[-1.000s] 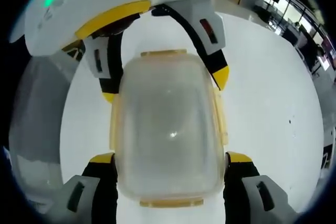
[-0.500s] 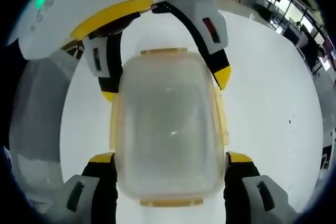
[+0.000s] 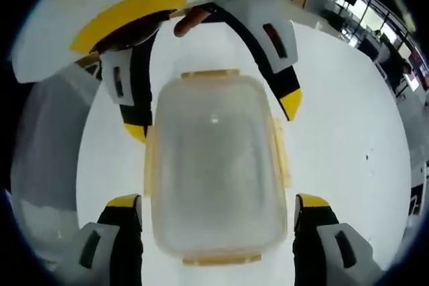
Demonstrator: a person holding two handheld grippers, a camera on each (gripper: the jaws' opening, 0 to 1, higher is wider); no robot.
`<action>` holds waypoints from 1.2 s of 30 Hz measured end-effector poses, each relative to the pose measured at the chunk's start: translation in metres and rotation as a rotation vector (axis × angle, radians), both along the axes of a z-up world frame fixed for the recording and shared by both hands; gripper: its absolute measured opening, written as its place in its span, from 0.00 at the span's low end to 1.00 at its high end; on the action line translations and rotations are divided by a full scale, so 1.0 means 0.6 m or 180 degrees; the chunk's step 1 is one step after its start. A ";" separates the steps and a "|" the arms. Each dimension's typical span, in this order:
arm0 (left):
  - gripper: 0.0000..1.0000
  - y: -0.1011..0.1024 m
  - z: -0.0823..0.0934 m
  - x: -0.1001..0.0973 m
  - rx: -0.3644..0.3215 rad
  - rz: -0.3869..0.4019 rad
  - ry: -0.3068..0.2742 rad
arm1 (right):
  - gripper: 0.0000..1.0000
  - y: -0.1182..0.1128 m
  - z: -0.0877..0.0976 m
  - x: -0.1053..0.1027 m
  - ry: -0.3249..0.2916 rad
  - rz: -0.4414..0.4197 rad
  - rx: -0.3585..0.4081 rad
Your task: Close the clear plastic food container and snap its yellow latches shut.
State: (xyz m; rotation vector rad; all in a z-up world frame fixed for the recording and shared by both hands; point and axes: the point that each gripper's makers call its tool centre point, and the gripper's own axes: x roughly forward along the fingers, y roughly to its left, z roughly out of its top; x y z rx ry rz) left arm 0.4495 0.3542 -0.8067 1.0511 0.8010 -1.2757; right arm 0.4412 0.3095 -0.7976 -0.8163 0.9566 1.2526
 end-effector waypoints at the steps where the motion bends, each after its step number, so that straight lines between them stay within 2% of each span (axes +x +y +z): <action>1: 0.99 0.001 0.000 0.000 -0.0006 0.0002 -0.0005 | 0.95 -0.001 0.003 0.001 -0.0010 -0.0015 0.0018; 6: 0.99 0.009 0.010 0.004 -0.0067 0.0048 -0.0070 | 0.93 -0.014 0.011 0.006 -0.0054 -0.0148 0.0088; 11: 0.99 0.009 0.024 0.003 -0.0410 0.0325 -0.0045 | 0.94 -0.021 0.024 0.007 -0.0046 -0.0632 0.0423; 17: 0.99 0.021 0.036 0.001 -0.0646 0.0561 -0.0075 | 0.94 -0.030 0.029 -0.009 -0.0106 -0.0764 0.0572; 20: 0.99 0.021 0.050 0.013 -0.0877 0.0774 -0.0129 | 0.94 -0.029 0.034 -0.008 -0.0189 -0.0862 0.0682; 23: 0.99 0.030 0.056 0.018 -0.0970 0.0916 -0.0130 | 0.94 -0.029 0.039 -0.008 -0.0219 -0.1048 0.0820; 30: 0.98 0.044 0.061 0.012 -0.1255 0.1204 -0.0025 | 0.94 -0.037 0.051 -0.001 -0.0311 -0.1526 0.1190; 34: 0.97 0.051 0.059 0.008 -0.1355 0.1319 0.0017 | 0.94 -0.038 0.057 0.000 -0.0324 -0.1705 0.1355; 36: 0.98 0.052 0.055 0.007 -0.1385 0.1364 0.0035 | 0.94 -0.039 0.056 -0.002 -0.0335 -0.1731 0.1360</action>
